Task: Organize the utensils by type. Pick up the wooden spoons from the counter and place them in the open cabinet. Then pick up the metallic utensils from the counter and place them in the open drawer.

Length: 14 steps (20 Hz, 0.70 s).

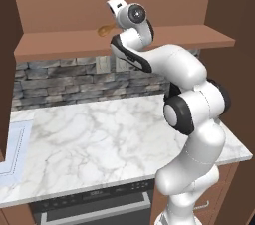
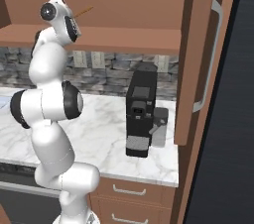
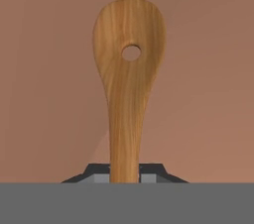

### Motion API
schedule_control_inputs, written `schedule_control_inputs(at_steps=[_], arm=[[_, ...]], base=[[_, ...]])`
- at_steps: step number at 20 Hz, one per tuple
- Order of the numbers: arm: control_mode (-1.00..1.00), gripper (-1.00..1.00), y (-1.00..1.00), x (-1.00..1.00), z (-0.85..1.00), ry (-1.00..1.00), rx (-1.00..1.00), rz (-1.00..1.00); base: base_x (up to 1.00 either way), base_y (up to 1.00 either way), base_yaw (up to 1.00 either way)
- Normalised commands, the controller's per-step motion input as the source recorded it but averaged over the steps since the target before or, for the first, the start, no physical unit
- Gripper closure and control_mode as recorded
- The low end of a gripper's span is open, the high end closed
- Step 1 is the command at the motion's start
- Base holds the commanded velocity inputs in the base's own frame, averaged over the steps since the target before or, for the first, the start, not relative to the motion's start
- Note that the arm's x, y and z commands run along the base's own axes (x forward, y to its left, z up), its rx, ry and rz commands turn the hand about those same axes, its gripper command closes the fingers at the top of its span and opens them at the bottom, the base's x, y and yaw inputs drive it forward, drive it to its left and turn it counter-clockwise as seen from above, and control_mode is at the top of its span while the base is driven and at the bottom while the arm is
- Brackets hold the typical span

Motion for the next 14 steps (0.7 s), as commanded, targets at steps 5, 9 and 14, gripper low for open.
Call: schedule_control_inputs(at_steps=[5, 9, 14], arm=[[-1.00, -1.00, 0.00, 0.06, -0.15, 0.04, 0.00, 0.00], [-1.00, -1.00, -0.02, 0.05, -0.17, 0.08, 0.00, 0.00], [-1.00, -1.00, -0.05, 0.00, -0.17, 0.11, 0.00, 0.00]], base=[[0.00, 0.00, 0.00], [0.00, 0.00, 0.00], [0.00, 0.00, 0.00]])
